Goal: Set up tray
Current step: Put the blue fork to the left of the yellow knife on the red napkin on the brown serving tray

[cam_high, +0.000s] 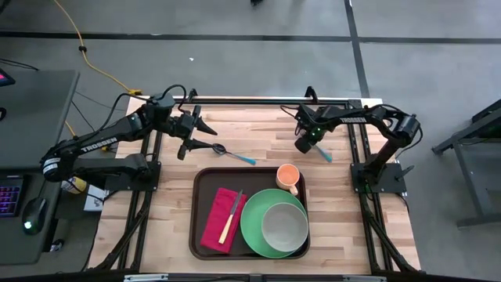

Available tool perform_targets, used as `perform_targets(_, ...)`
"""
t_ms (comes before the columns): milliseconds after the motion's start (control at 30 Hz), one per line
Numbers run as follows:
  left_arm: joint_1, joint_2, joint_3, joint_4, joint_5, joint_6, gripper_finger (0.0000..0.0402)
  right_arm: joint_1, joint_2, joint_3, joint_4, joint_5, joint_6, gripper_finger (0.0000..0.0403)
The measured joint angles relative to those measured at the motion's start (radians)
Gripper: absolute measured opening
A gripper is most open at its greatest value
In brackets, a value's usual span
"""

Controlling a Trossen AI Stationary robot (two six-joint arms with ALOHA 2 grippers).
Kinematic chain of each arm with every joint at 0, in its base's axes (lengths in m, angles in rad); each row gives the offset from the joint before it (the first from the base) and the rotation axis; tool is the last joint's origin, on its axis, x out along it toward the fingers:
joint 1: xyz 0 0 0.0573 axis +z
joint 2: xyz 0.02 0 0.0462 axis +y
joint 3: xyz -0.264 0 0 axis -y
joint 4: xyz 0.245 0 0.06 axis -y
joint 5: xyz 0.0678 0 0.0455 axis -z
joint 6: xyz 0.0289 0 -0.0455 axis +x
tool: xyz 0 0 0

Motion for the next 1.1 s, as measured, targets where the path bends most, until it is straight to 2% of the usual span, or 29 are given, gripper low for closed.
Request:
perform_targets(233, 0.0, 0.0, 0.0, 0.0, -0.002, 0.0, 0.0241, 0.001, 0.003, 0.056, -0.069, 0.003, 0.036, 0.0001)
perform_targets(400, 0.0, 0.0, 0.0, 0.001, -0.003, 0.0, 0.0241, 0.004, -0.028, 0.144, -0.188, -0.038, 0.026, 0.0001)
perform_targets(700, 0.0, 0.0, 0.0, 0.001, -0.004, 0.003, 0.0241, 0.021, -0.105, 0.315, -0.402, -0.009, 0.013, 0.0)
perform_targets(933, 0.0, 0.0, 0.0, 0.001, -0.004, 0.004, 0.0241, 0.067, -0.178, 0.447, -0.62, -0.108, 0.041, 0.0)
perform_targets(1100, 0.0, 0.0, 0.0, 0.001, -0.011, 0.004, 0.0241, 0.142, -0.236, 0.48, -0.742, -0.129, 0.111, 0.0)
